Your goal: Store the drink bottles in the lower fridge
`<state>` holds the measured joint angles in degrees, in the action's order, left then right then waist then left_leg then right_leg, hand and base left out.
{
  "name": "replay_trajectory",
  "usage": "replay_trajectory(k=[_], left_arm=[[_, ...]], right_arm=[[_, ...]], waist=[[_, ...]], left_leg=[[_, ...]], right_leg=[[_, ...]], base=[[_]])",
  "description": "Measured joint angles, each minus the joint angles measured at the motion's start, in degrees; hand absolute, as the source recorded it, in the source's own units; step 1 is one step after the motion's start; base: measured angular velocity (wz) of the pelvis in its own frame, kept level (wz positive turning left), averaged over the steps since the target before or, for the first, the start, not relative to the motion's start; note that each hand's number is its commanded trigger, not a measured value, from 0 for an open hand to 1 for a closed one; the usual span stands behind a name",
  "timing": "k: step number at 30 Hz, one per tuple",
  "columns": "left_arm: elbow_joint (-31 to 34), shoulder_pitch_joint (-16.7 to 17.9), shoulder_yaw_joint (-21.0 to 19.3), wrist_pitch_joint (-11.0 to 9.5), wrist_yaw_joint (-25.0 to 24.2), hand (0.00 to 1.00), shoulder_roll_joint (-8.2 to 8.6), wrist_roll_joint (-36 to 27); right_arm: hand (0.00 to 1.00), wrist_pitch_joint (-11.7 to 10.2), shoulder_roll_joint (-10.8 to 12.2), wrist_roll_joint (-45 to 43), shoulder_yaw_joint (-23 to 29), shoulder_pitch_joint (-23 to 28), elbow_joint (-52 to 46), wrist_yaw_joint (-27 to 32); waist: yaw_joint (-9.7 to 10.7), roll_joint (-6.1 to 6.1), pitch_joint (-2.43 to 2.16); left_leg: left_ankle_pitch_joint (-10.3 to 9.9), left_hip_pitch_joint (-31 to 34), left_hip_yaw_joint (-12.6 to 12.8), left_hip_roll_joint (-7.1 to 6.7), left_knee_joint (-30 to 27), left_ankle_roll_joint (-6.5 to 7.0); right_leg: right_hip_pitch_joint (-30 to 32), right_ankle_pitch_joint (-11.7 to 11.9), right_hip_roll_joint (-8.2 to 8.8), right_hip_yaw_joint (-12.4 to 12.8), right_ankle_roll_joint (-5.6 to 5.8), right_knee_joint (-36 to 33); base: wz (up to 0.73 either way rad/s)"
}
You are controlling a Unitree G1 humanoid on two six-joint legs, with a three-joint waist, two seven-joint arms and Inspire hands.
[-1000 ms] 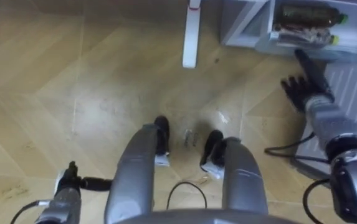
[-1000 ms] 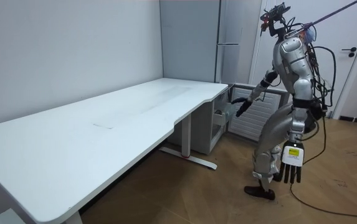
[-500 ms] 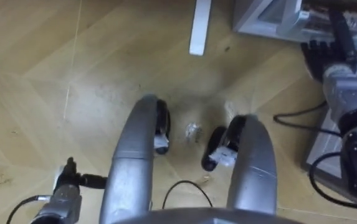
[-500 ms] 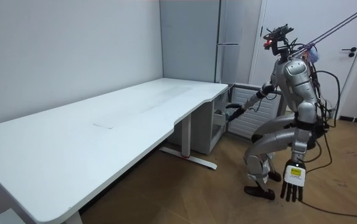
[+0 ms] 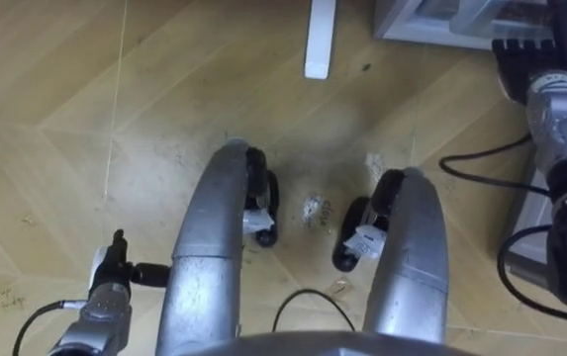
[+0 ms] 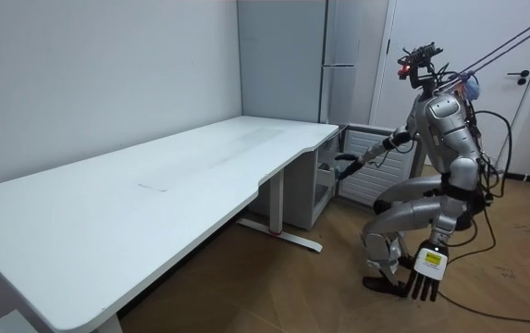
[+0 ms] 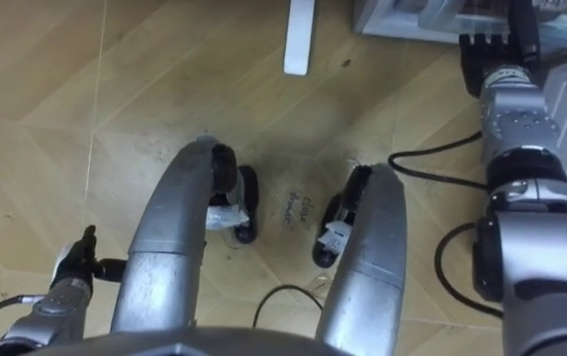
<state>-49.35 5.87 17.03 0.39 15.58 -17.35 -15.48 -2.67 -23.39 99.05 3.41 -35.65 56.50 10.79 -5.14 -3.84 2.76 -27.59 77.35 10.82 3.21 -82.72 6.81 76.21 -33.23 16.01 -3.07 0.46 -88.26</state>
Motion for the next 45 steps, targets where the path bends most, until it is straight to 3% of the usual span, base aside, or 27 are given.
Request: replay_trajectory(k=[4,13,22,26,29,32,38,45], left_arm=[[1.37,2.23,-0.37,-0.93,0.01,0.0,0.0,0.14],[0.88,4.75,-1.03,-1.1,-0.04,0.0,-0.08,2.24],[0.89,7.19,-1.66,-1.85,-1.64,0.0,-0.98,2.69],[0.89,9.04,-1.19,-1.89,-2.79,0.0,-1.93,2.7],[0.61,10.38,-1.1,-2.03,-3.85,0.0,-1.87,2.7],[-0.61,10.2,-1.34,-2.3,-4.02,0.0,-2.11,2.75],[-1.45,10.49,-1.77,-2.67,-6.85,0.0,-2.19,2.75],[-1.61,10.61,-2.79,-3.25,-8.45,0.0,-2.19,2.51]], right_arm=[[0.0,0.0,-0.48,-0.01,0.02,-0.04,-1.7,2.85],[0.0,-0.21,-2.12,-0.02,0.01,-6.64,-1.76,9.88],[0.0,-1.65,-3.35,-0.44,0.01,-10.43,-2.93,12.94],[0.0,-2.54,-5.37,-1.26,-0.12,-10.42,-3.1,12.7],[0.0,-2.84,-5.32,-1.33,-0.11,-10.07,-3.05,12.95],[0.0,-3.63,-5.3,-1.32,-0.11,-9.21,-3.03,13.08],[0.0,-3.6,-5.22,-1.34,-0.06,-8.72,-2.74,13.08],[0.0,-3.6,-5.17,-1.37,0.1,-8.59,-2.36,12.27]], waist=[[0.1,0.23,-0.04],[-0.03,0.3,-0.09],[-0.28,0.32,-0.09],[-1.53,1.15,-0.07],[-2.29,2.59,-0.24],[-3.13,3.13,-0.34],[-3.34,3.17,-0.32],[-3.29,3.19,-0.29]], left_leg=[[-0.18,-0.08,0.18,-0.09,-0.66,0.26],[-0.16,-0.55,-0.04,-0.48,-1.8,-0.5],[-1.58,-3.81,-0.86,0.47,-3.03,-1.81],[-1.95,-6.77,-2.16,0.52,-1.7,-2.43],[-1.35,-8.99,-2.08,0.47,0.98,-2.5],[-0.16,-10.95,-1.76,0.5,4.52,-2.45],[1.9,-13.49,-1.74,0.45,10.47,-2.47],[1.98,-14.37,-1.81,0.26,12.08,-2.52]], right_leg=[[0.12,-0.4,0.74,0.21,0.01,-1.05],[-0.25,-1.85,1.55,-0.1,-0.75,-3.26],[-3.9,-3.37,0.59,-0.45,-1.5,-3.98],[-7.83,-3.64,0.3,-2.26,-1.81,-1.83],[-10.03,-2.56,0.06,-2.63,-1.55,1.11],[-11.88,-0.89,-0.22,-3.23,-1.22,4.69],[-14.4,1.56,-1.12,-4.15,-1.77,10.86],[-15.46,1.75,-0.96,-4.67,-1.71,12.55]], base=[[0.01],[0.06],[-0.03],[-0.03],[-0.05],[-0.04],[-0.02],[-0.01]])
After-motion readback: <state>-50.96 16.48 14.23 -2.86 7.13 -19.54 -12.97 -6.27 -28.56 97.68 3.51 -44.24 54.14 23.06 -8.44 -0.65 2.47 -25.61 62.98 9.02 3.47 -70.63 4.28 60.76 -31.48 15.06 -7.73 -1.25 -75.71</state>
